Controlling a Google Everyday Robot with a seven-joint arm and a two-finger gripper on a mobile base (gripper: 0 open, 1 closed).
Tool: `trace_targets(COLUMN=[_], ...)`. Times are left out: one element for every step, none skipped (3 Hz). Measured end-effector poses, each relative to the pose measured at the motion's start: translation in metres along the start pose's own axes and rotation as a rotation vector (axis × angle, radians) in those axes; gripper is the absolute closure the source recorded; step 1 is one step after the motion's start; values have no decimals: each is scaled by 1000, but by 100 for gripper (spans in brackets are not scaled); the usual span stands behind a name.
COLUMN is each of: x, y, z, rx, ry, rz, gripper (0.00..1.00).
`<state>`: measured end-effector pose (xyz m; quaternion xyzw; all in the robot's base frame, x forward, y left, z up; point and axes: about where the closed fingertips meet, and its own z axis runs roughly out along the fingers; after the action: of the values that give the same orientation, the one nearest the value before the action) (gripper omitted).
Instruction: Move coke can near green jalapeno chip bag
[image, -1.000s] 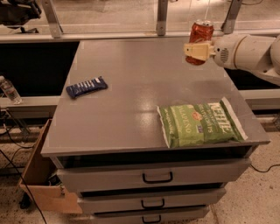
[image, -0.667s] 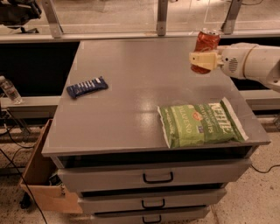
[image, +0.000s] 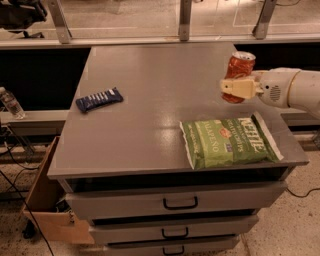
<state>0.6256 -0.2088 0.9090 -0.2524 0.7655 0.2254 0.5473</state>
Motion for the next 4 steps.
trace_targets(x=[19, 33, 41, 44], y=[5, 8, 10, 10], z=[2, 6, 7, 4], rx=[-56, -108, -146, -164], ry=[23, 37, 44, 39], rz=[8, 11, 5, -6], gripper=[84, 60, 37, 14])
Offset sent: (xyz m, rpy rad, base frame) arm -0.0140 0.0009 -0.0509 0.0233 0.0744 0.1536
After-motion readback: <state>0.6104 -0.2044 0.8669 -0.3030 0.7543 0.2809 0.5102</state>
